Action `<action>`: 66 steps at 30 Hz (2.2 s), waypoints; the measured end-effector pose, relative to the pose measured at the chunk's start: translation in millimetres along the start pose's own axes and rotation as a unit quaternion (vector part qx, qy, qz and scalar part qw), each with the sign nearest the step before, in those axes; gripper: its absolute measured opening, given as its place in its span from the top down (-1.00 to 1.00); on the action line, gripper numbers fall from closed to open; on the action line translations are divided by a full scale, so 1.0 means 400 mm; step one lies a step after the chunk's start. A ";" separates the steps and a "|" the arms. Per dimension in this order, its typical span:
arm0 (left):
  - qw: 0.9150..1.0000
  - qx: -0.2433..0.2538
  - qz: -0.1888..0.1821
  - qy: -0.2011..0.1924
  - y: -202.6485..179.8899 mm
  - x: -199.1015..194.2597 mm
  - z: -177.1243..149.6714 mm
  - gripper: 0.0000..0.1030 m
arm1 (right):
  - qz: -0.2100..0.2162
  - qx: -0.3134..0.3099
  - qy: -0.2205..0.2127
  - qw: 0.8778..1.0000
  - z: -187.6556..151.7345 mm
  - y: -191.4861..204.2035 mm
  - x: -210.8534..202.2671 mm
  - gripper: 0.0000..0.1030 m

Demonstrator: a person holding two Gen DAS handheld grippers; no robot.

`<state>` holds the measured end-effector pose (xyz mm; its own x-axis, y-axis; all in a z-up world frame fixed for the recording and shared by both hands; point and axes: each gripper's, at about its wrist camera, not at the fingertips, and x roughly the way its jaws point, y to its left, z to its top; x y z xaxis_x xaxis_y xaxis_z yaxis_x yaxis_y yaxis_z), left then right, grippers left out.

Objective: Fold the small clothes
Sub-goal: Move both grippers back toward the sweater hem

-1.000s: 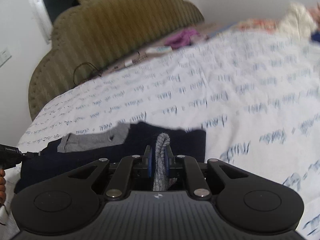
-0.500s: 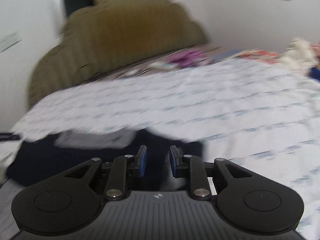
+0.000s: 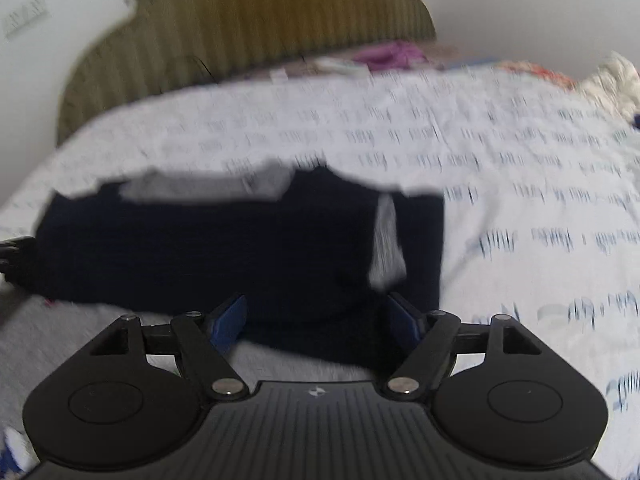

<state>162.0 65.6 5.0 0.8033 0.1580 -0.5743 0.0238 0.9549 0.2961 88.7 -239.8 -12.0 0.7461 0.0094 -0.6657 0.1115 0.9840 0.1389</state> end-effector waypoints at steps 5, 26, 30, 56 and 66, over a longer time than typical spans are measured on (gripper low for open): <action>0.999 -0.022 -0.022 0.014 0.001 -0.054 -0.039 -0.78 | 0.005 -0.013 -0.021 1.000 -0.035 0.038 -0.069 -0.64; 0.996 -0.059 -0.058 0.044 0.010 -0.245 -0.175 -0.82 | 0.015 -0.019 0.004 1.000 -0.195 0.119 -0.184 -0.82; 0.996 -0.056 -0.062 0.045 0.003 -0.273 -0.200 -0.84 | 0.020 -0.017 0.004 1.000 -0.215 0.123 -0.203 -0.83; 0.996 -0.045 -0.072 0.040 0.000 -0.410 -0.312 -0.87 | 0.039 -0.045 -0.010 0.998 -0.332 0.174 -0.341 -0.84; 0.996 -0.037 -0.068 0.037 -0.009 -0.410 -0.327 -0.88 | 0.000 -0.044 -0.020 0.999 -0.359 0.174 -0.330 -0.94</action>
<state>-47.7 69.4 -1.8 0.7498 0.0414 -0.6603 0.0838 0.9841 0.1568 -96.3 -146.9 -20.0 0.7715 0.0035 -0.6363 0.0553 0.9958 0.0725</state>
